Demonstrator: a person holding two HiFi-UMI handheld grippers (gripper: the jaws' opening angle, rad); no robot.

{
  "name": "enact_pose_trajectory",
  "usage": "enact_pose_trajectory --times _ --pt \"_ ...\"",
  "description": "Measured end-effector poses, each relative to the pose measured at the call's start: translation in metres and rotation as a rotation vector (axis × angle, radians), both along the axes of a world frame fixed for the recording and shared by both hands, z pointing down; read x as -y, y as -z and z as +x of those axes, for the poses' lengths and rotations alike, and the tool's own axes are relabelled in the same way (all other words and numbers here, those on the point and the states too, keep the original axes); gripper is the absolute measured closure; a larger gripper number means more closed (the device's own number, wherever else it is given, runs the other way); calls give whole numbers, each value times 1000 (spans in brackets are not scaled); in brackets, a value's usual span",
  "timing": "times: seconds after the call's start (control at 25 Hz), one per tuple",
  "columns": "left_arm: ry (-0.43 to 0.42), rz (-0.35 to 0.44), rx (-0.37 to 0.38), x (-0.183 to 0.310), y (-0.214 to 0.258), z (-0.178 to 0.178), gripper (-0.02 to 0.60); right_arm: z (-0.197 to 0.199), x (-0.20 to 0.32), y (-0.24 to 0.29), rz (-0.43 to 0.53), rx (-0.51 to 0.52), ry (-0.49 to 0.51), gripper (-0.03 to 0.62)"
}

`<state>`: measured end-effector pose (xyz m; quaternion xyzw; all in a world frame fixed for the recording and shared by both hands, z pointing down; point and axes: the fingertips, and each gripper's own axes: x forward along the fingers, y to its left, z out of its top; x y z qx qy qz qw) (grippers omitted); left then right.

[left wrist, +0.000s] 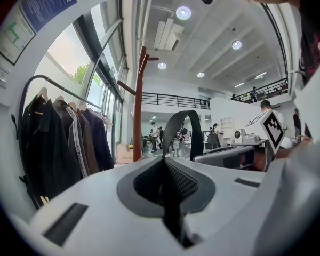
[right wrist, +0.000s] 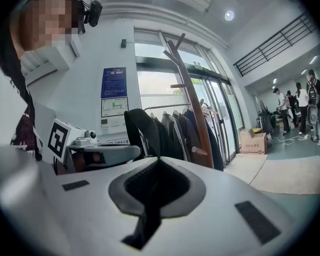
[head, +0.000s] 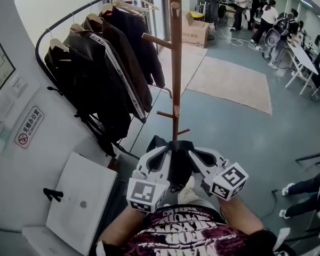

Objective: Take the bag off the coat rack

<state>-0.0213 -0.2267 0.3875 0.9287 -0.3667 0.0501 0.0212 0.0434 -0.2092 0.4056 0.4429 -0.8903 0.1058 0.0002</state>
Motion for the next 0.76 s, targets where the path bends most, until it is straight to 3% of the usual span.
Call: enact_pose_trajectory --times 0.76 --pt "-27 -19 6 0 -7 3 574 2 1 -6 -14 -29 -17 586"
